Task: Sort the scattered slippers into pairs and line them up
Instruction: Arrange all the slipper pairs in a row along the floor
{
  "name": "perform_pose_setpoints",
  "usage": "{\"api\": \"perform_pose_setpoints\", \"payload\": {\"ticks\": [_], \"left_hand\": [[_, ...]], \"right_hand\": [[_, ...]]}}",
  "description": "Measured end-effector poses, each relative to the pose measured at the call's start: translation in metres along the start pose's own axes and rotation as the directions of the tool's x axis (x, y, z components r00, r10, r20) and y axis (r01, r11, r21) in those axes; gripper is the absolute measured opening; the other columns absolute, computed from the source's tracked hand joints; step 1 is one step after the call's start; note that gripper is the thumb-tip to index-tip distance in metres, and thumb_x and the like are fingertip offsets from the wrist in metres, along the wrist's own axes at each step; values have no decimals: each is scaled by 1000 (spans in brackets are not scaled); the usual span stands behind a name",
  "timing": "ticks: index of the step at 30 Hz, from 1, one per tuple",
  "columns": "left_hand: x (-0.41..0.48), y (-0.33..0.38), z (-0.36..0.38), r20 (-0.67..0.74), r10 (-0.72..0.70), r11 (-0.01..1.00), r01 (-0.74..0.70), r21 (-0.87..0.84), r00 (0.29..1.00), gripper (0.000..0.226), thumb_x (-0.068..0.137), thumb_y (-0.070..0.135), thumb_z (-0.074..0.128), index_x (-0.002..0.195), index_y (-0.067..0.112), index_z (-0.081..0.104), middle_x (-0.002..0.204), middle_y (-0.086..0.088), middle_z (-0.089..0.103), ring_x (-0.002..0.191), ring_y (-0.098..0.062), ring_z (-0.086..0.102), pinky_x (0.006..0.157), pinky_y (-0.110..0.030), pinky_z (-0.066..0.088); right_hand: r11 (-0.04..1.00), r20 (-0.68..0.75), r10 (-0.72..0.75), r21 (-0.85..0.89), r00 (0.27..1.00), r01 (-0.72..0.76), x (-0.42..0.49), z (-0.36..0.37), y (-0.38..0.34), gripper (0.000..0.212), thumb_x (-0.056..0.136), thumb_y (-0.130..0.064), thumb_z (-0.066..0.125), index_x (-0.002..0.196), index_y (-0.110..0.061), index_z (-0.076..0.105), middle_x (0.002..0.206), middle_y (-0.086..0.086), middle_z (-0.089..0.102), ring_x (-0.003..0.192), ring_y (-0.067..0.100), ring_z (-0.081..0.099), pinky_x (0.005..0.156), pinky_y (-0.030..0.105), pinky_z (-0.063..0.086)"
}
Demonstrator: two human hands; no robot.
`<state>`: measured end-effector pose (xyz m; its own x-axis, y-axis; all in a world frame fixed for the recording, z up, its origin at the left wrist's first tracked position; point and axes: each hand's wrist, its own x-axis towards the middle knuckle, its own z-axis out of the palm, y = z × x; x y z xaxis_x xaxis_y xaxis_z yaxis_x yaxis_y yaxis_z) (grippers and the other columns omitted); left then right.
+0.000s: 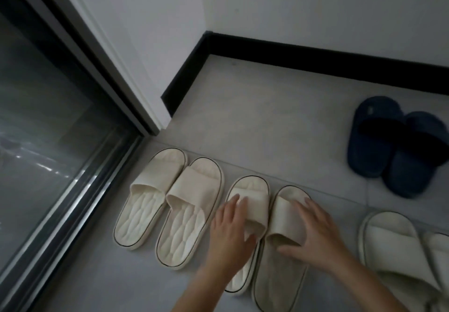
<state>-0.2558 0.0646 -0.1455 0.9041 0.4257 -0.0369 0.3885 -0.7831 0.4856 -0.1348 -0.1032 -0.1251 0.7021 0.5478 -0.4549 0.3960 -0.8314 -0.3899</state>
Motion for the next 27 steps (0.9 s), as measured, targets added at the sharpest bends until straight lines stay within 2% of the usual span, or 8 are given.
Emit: {"api": "perform_pose_setpoints", "payload": {"ticks": [3, 6, 13, 17, 19, 21, 25, 27], "left_hand": [[29, -2, 2, 147, 1, 977, -32, 210, 989, 72, 80, 29, 54, 145, 32, 23, 155, 7, 22, 137, -21, 24, 108, -35, 25], [59, -12, -9, 257, 22, 974, -78, 211, 966, 72, 78, 35, 65, 142, 34, 32, 145, 12, 36, 128, -19, 33, 104, -35, 36], [65, -16, -17, 331, 61, 969, -135, 205, 942, 67, 79, 22, 60, 140, 33, 35, 140, 12, 38, 125, -19, 32, 98, -35, 43], [53, 13, -17, 358, -23, 932, -109, 345, 933, 84, 78, 27, 59, 147, 29, 13, 153, 4, 16, 140, -23, 17, 110, -38, 29], [42, 41, -13, 444, 15, 921, -185, 344, 896, 96, 77, 37, 62, 148, 29, -2, 157, 0, 0, 145, -24, 1, 115, -44, 16], [34, 71, -9, 561, 107, 911, -307, 276, 821, 105, 73, 43, 65, 147, 32, -8, 157, 1, -11, 145, -24, -11, 115, -48, 6], [45, 133, 0, 695, 260, 851, -499, 162, 670, 109, 70, 54, 66, 148, 31, -8, 157, -1, -10, 145, -25, -10, 116, -48, 1], [57, 162, 11, 730, 271, 830, -536, 152, 627, 110, 71, 58, 67, 149, 26, -4, 158, -3, -5, 145, -25, -4, 116, -46, 6]], "right_hand": [[1000, 53, 0, -9, 999, 1, -11, 4, 22, 108, 62, -53, 65, 143, -48, -6, 156, -8, 0, 140, 22, 21, 110, 35, 29], [1000, -13, -4, 27, 1000, 4, -7, 6, 25, 104, 63, -35, 68, 142, -49, 1, 144, -9, 20, 121, 23, 44, 96, 31, 42], [999, 4, -40, 13, 999, 40, 1, 13, 26, 102, 64, -34, 69, 144, -45, 6, 143, -8, 19, 118, 23, 42, 96, 31, 42], [995, 23, -68, 71, 997, 67, -3, 9, 30, 106, 62, -50, 70, 143, -45, 3, 148, -8, 11, 129, 23, 35, 102, 32, 39], [982, 45, -83, 172, 996, 74, -13, 2, 36, 109, 60, -62, 69, 144, -43, 3, 151, -11, 0, 137, 19, 27, 106, 33, 36], [962, 23, -93, 259, 995, 84, -25, -7, 46, 106, 61, -69, 66, 145, -40, 8, 153, -13, -4, 140, 14, 23, 108, 32, 33], [942, -188, -83, 306, 979, 139, -48, -40, 86, 82, 74, -49, 69, 143, -28, 30, 150, -8, 22, 138, 6, 24, 105, 12, 20], [945, -257, -54, 301, 965, 132, -56, -61, 112, 75, 77, -50, 67, 141, -28, 34, 145, -11, 30, 135, 3, 26, 103, 10, 19]]}}
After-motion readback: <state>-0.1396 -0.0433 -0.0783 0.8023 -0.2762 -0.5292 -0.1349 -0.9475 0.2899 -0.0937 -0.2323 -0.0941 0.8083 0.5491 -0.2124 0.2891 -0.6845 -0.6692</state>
